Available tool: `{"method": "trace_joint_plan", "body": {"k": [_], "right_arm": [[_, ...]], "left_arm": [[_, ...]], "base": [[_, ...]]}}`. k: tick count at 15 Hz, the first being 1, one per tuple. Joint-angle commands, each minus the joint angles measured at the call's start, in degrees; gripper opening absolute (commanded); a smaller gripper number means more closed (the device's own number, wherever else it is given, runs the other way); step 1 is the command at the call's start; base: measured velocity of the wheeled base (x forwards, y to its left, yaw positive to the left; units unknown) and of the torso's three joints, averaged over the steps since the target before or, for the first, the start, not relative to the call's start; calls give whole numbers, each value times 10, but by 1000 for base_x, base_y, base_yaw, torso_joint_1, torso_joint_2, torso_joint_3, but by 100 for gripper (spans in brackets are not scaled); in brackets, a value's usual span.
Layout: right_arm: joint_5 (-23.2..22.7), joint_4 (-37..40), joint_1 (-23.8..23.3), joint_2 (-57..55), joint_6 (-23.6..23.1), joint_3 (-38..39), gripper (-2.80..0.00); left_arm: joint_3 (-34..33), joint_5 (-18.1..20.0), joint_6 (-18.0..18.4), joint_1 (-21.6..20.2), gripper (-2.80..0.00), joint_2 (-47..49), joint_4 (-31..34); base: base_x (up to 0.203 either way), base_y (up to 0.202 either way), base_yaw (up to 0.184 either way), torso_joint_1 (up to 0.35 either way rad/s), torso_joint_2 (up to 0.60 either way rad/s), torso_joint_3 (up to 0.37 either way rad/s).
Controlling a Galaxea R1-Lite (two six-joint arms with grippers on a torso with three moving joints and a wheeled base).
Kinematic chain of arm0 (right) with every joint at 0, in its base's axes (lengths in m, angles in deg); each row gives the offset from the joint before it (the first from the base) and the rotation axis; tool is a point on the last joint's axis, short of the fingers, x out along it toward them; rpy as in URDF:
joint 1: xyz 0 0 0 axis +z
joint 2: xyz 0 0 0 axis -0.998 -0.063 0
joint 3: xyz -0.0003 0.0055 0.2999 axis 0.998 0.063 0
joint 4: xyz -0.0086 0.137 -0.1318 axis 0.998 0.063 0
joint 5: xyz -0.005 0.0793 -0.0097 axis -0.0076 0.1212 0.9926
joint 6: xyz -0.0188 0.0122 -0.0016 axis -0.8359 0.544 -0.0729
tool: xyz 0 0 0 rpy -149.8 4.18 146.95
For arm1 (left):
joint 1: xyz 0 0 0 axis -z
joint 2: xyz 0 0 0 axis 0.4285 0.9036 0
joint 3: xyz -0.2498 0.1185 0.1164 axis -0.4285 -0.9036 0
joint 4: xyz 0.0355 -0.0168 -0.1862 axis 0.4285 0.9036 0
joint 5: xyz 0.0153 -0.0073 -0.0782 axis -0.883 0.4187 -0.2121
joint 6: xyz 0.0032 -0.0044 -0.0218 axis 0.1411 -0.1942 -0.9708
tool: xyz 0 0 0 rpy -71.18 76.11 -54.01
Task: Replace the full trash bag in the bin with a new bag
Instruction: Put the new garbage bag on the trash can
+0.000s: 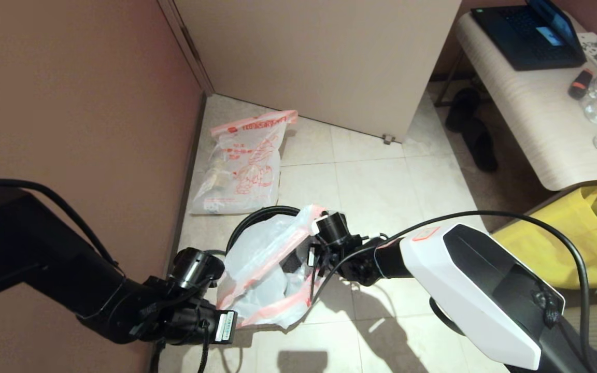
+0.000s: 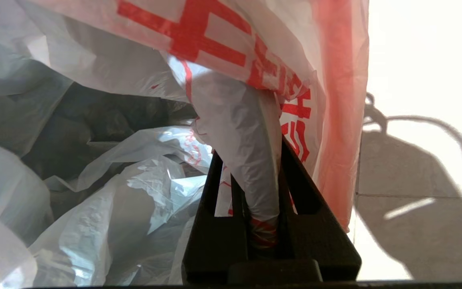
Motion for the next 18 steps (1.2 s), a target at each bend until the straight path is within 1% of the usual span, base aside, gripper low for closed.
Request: {"method": "trace_joint_plan", "body": {"k": [1,3,5,7,10,13,14,16,18], "right_arm": [[-3,-2,-1,-1,2,0,-280],[-5,-1,-2,-1,3,0,-280],[-6,-2,-2,0,4,0,-280],[-6,-2,-2,-1,3,0,-280],[-6,-1,-2,-1,3,0,-280],[-6,-1,-2,-2,3,0,-280],[-6,-1,-2,-2,3,0,-280],[-6,-2,-2,-2,3,0,-280],[-6,-2,-2,-2,3,0,-280]], "left_arm": [[4,-10,12,-11,-280,37,-1],[27,-27,23,-22,-280,68,-1],[72,-31,28,-38,-280,87,0],[92,-32,29,-44,-280,82,0],[55,-29,28,-40,-280,11,8],[-3,-24,20,-18,-280,-114,26],[-20,-19,10,-2,-280,-156,36],[-43,-14,-23,37,-280,-225,72],[-48,-9,-71,70,-280,-281,109]], "base": [[0,0,0,0,0,0],[0,0,0,0,0,0],[0,0,0,0,0,0],[0,0,0,0,0,0],[0,0,0,0,0,0],[0,0,0,0,0,0],[0,0,0,0,0,0],[0,0,0,0,0,0],[0,0,0,0,0,0]]}}
